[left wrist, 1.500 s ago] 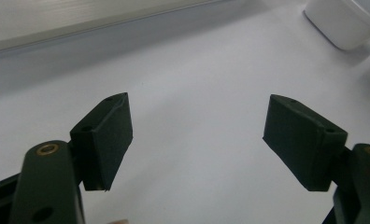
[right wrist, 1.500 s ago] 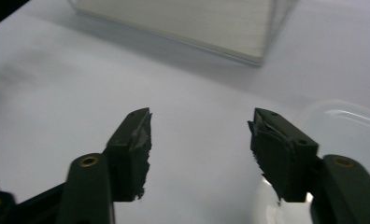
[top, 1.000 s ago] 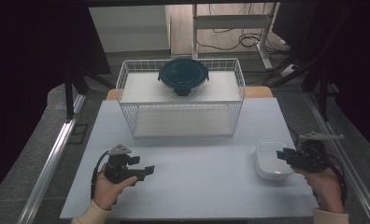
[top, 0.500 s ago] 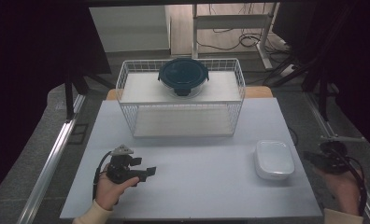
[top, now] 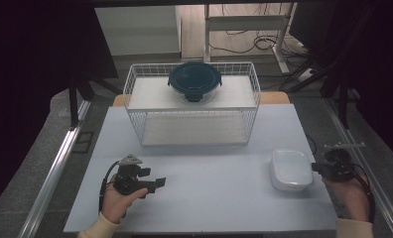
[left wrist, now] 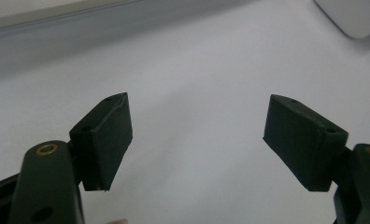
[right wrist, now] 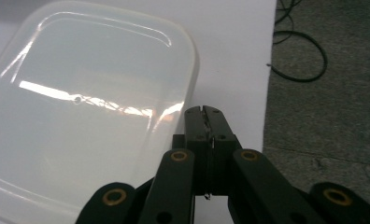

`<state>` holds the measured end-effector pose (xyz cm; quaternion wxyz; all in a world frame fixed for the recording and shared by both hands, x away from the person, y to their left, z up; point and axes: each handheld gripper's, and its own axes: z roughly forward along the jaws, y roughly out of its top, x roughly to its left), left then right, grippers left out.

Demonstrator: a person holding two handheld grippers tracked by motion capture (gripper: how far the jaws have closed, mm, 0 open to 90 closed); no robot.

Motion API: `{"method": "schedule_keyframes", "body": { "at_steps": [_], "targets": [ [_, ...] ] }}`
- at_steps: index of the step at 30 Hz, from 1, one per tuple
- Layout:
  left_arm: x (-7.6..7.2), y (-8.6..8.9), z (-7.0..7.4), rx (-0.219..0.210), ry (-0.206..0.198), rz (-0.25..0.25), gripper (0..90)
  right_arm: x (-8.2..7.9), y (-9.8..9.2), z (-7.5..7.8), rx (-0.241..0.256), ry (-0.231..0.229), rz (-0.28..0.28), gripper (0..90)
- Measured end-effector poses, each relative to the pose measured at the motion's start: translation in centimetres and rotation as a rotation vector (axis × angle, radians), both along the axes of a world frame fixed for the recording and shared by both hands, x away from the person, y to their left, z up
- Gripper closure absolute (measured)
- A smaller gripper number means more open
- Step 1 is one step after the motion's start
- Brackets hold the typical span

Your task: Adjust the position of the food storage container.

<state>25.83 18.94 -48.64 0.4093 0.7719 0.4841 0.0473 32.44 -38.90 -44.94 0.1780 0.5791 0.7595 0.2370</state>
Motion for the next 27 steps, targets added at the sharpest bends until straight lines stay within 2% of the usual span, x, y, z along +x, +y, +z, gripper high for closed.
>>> {"method": "schedule_keyframes", "body": {
  "at_steps": [8,10,13,18,21,27],
  "targets": [
    [-0.1,0.0,0.2,0.000,-0.005,0.001,23.0,0.0,0.6,-0.1,-0.009,0.009,0.021,89.4],
    [-0.1,-0.1,0.2,-0.003,-0.003,0.000,23.0,0.0,1.1,-0.1,-0.007,0.015,0.041,89.4],
    [-0.1,-0.1,0.2,-0.007,-0.001,-0.003,23.0,-0.1,2.6,0.0,0.024,0.026,0.102,89.3],
    [-0.2,0.0,0.4,-0.009,-0.007,-0.003,23.1,0.0,4.8,0.0,0.007,0.023,0.151,89.4],
    [-0.2,0.0,0.5,-0.014,-0.010,0.000,23.1,0.1,5.2,-0.1,-0.004,0.019,0.153,89.4],
    [-0.2,0.1,0.4,-0.012,-0.006,0.002,23.1,0.2,5.5,-0.3,0.010,0.012,0.166,89.3]
  ]
}}
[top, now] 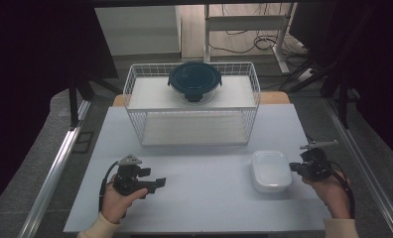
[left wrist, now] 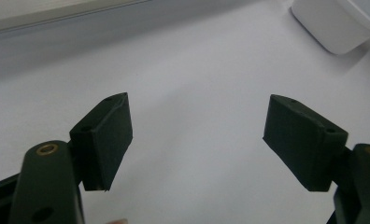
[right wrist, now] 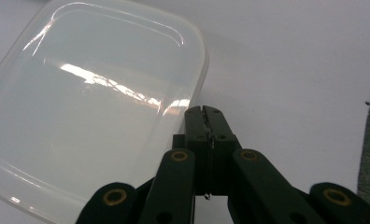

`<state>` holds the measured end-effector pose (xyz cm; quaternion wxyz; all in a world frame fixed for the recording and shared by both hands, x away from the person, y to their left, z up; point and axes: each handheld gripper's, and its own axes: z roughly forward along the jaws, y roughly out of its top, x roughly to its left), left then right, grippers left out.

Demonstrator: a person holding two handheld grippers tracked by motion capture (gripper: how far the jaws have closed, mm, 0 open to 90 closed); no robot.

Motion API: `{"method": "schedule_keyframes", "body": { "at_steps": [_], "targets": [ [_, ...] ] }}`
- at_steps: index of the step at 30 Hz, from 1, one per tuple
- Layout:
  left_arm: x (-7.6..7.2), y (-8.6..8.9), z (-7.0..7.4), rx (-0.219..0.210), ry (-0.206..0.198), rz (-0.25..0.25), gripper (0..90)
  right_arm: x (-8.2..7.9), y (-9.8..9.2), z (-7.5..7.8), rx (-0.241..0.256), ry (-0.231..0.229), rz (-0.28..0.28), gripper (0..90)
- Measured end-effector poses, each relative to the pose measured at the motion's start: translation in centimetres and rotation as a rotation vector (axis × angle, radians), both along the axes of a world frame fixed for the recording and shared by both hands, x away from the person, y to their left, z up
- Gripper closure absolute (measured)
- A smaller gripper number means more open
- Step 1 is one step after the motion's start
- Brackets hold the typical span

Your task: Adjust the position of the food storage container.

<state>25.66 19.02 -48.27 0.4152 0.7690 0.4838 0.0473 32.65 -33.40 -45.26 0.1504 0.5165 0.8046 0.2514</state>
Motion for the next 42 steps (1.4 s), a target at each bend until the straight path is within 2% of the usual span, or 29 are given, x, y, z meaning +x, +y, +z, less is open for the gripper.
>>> {"method": "schedule_keyframes", "body": {
  "at_steps": [3,31,42],
  "targets": [
    [0.0,0.0,0.0,-0.001,0.001,0.002,23.1,0.1,0.3,-0.1,0.019,0.003,0.017,89.3],
    [0.1,0.1,0.1,-0.005,-0.002,0.008,23.1,0.3,3.9,-0.5,-0.024,-0.037,0.090,89.4],
    [0.1,0.1,0.0,0.004,-0.002,0.004,23.2,0.4,5.8,-0.9,-0.010,-0.034,0.137,89.3]
  ]
}}
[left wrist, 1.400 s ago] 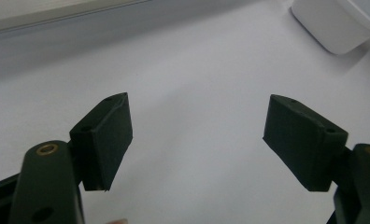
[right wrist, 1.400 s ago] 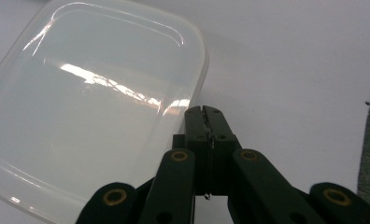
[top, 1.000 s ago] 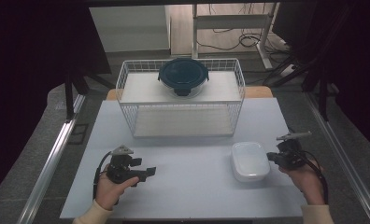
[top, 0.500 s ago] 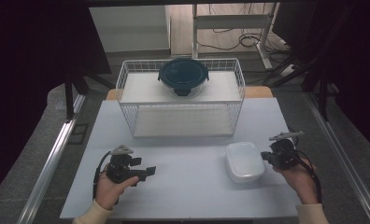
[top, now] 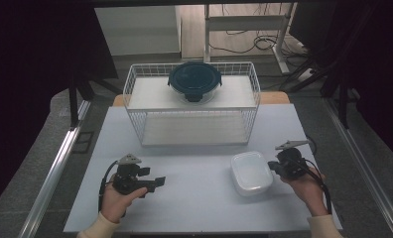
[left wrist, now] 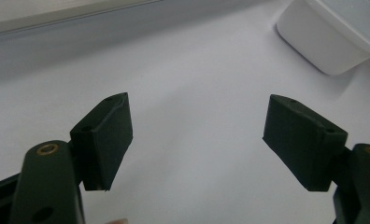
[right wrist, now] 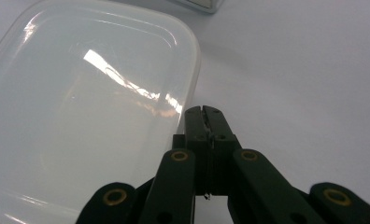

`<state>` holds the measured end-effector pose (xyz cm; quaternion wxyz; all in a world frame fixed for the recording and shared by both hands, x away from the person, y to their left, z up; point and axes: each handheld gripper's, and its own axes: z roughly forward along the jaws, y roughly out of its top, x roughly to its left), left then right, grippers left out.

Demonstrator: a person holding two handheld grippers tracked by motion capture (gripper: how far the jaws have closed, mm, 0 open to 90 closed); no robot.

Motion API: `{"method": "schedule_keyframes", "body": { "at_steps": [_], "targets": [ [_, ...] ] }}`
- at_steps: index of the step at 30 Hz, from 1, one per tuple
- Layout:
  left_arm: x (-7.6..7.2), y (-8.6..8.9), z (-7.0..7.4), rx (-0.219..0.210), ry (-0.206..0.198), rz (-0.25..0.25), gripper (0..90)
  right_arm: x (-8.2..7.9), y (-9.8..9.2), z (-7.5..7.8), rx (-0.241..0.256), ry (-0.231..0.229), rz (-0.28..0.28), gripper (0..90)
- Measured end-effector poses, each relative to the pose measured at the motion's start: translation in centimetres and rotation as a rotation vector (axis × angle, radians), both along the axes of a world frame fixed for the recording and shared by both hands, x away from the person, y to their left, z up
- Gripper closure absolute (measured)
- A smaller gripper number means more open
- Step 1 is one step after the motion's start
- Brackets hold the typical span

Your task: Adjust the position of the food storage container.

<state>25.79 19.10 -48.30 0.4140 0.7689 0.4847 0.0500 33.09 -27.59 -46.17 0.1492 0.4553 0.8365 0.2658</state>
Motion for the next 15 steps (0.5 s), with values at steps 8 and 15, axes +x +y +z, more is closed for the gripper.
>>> {"method": "schedule_keyframes", "body": {
  "at_steps": [8,15],
  "targets": [
    [0.0,0.1,0.1,-0.005,0.000,0.007,23.1,-0.3,2.0,-0.1,-0.007,0.007,0.057,89.3],
    [-0.1,0.1,0.1,-0.003,-0.001,0.003,23.1,-0.9,3.7,0.0,-0.009,0.022,0.107,89.3]
  ]
}}
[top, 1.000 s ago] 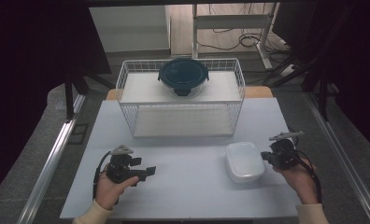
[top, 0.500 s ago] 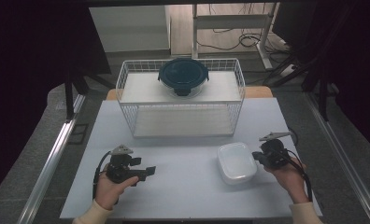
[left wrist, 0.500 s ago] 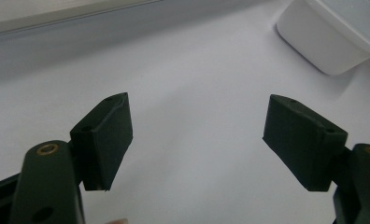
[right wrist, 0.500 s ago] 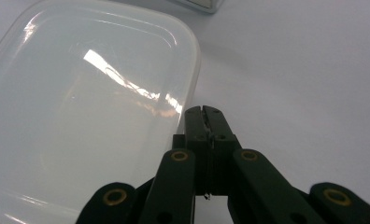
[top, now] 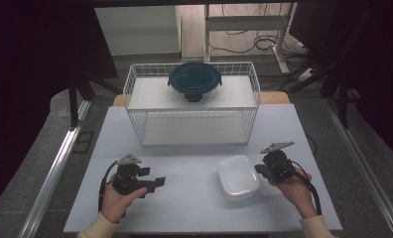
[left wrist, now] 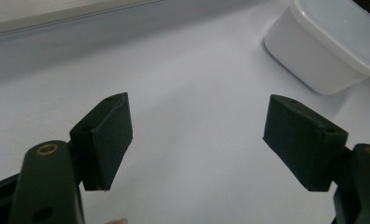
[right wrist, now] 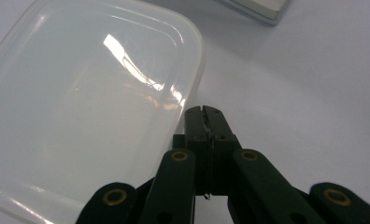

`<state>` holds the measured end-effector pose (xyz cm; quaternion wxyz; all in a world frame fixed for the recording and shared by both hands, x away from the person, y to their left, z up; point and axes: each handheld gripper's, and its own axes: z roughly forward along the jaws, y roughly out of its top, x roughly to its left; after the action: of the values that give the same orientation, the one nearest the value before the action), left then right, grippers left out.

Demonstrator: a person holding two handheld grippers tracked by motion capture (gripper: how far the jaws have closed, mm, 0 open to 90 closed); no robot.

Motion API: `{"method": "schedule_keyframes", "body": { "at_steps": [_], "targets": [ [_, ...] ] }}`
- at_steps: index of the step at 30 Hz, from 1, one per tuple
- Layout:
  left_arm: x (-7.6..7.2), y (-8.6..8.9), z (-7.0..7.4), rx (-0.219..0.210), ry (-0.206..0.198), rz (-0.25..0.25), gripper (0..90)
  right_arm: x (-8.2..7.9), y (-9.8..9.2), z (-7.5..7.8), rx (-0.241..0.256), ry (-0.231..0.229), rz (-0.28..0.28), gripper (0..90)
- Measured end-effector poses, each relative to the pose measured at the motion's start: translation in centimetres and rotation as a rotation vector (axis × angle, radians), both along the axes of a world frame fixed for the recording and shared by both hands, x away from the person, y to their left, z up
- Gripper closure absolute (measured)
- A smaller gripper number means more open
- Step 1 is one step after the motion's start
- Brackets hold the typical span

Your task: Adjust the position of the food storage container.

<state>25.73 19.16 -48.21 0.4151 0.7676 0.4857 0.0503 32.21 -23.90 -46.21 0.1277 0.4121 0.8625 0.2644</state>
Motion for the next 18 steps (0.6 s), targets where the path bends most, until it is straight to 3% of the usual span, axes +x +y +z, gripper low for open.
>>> {"method": "schedule_keyframes", "body": {
  "at_steps": [18],
  "targets": [
    [-0.2,0.1,0.3,-0.004,-0.009,-0.002,23.1,-1.4,2.5,-0.5,0.003,0.037,0.079,89.3]
  ]
}}
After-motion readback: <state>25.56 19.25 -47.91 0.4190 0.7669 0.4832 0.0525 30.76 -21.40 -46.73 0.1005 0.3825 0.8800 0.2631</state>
